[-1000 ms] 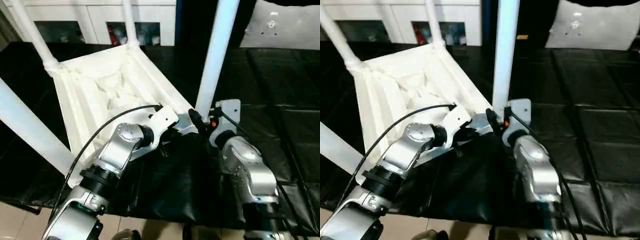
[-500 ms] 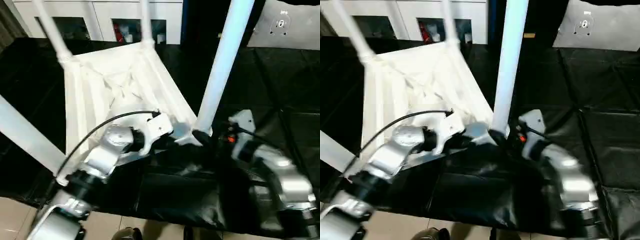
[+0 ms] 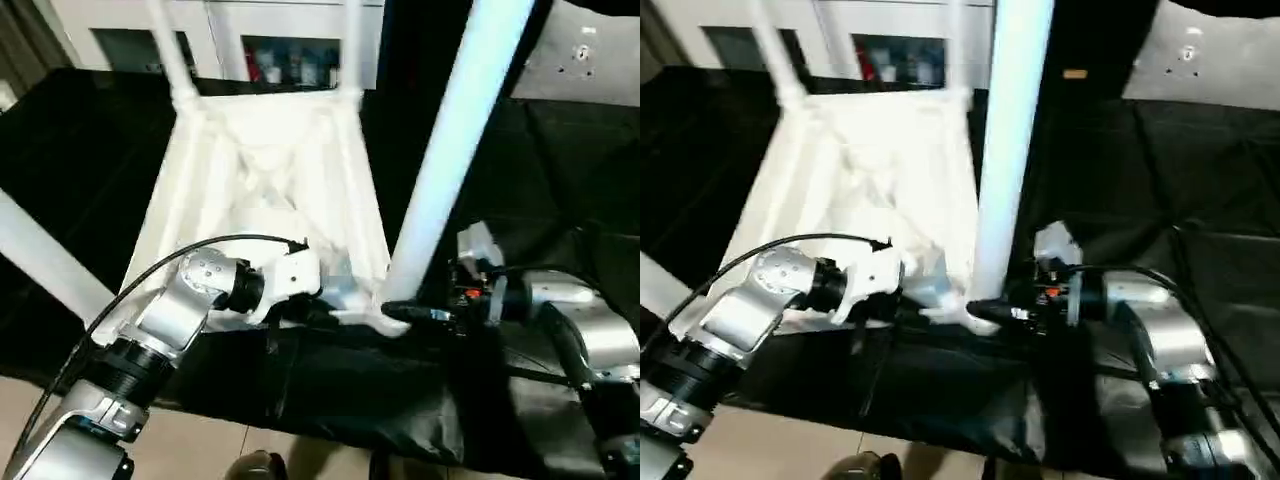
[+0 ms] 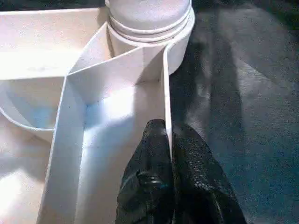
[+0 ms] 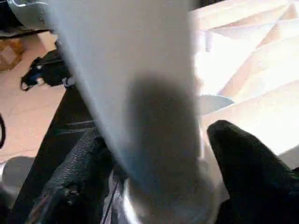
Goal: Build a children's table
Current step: Rotate leg to tighten
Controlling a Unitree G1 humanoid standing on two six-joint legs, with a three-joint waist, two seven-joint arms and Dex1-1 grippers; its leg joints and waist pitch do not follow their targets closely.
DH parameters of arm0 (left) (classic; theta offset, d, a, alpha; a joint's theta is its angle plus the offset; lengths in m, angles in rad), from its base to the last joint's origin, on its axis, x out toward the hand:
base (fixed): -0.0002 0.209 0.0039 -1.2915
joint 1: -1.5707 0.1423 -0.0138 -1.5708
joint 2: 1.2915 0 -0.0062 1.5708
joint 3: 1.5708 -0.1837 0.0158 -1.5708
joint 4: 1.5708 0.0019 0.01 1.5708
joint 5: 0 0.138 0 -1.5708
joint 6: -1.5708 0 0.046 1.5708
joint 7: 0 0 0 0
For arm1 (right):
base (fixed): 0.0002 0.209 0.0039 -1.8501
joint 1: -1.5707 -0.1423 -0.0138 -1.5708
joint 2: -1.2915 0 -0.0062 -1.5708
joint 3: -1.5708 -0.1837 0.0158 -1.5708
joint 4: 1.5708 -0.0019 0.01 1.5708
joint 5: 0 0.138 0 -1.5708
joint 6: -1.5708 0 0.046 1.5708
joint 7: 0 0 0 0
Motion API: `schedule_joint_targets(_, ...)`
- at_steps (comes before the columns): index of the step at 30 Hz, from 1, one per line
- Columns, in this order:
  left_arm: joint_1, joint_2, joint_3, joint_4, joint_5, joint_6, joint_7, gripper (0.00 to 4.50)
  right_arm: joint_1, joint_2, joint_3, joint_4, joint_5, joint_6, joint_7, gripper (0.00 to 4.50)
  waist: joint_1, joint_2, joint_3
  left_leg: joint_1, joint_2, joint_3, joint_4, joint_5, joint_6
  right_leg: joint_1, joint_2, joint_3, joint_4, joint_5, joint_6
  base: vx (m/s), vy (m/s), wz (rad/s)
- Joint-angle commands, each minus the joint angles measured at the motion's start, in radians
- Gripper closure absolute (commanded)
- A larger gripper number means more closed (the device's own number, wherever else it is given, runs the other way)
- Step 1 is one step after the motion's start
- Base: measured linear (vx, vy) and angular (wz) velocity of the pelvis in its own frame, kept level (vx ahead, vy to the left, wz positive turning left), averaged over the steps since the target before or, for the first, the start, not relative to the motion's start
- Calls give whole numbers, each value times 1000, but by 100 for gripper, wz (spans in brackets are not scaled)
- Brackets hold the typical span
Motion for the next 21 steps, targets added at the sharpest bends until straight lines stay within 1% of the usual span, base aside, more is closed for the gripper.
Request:
schedule_joint_targets(1,3,11,-45,-47,-8,-20,-65,450,-25,-6,15,23,-6,-16,31,152,-5,-20,-78,7,69,-17,-55,-6,184,61,-91,54,-47,-130,-272,0,0,0)
schedule_joint_targets(4,7,16,-45,-50,-11,-23,-73,450,-33,-9,27,32,-4,-11,54,165,-3,-19,-78,7,68,-17,-55,-14,173,61,-89,54,-48,-152,-263,0,0,0)
schedule_joint_targets(6,8,17,-45,-51,-12,-23,-76,450,-34,-11,32,33,-1,-3,65,190,-2,-20,-78,7,68,-17,-55,-9,173,61,-89,54,-48,-147,-261,0,0,0)
schedule_joint_targets(7,9,20,-45,-50,-13,-25,-79,450,-36,-14,38,36,1,2,75,190,-2,-20,-78,7,67,-17,-54,-7,173,61,-88,54,-47,-143,-262,0,0,0)
schedule_joint_targets(8,9,21,-45,-48,-12,-27,-80,450,-37,-14,39,36,1,5,78,211,-1,-20,-79,6,67,-17,-53,-3,175,61,-88,54,-46,-139,-262,0,0,0)
schedule_joint_targets(9,9,23,-45,-45,-11,-30,-81,450,-38,-16,44,36,3,13,85,221,-2,-21,-79,5,66,-18,-53,1,176,61,-87,54,-45,-136,-261,0,0,0)
schedule_joint_targets(10,10,26,-46,-40,-10,-34,-82,450,-39,-18,52,39,7,20,98,221,-2,-24,-79,4,66,-17,-53,0,176,60,-87,54,-46,-138,-260,0,0,0)
schedule_joint_targets(11,10,26,-46,-40,-10,-34,-82,450,-39,-18,52,39,7,20,98,232,-1,-22,-79,3,66,-17,-52,0,176,60,-88,55,-46,-145,-259,0,0,0)
schedule_joint_targets(14,4,30,-46,-29,-9,-37,-83,450,-47,-19,69,51,10,31,127,238,0,-22,-78,4,65,-16,-52,-19,168,59,-87,55,-49,-175,-254,0,0,0)
schedule_joint_targets(15,4,30,-46,-29,-9,-37,-83,450,-47,-19,69,51,10,31,127,239,-1,-27,-77,3,65,-15,-53,-20,167,59,-87,55,-50,-178,-252,0,0,0)
schedule_joint_targets(17,1,29,-45,-24,-9,-35,-77,450,-48,-14,68,49,19,43,132,241,1,-24,-77,5,66,-16,-53,-26,160,57,-87,55,-51,-194,-249,0,0,0)
schedule_joint_targets(18,1,29,-45,-24,-10,-34,-76,450,-47,-13,68,48,20,45,132,241,0,-24,-77,5,67,-16,-53,-26,159,56,-87,55,-50,-193,-248,0,0,0)
schedule_joint_targets(21,-3,-1,-24,-22,-24,11,-29,450,-21,22,51,-10,63,112,80,241,-1,-25,-76,5,66,-15,-54,-17,160,58,-86,58,-49,-173,-251,0,0,0)
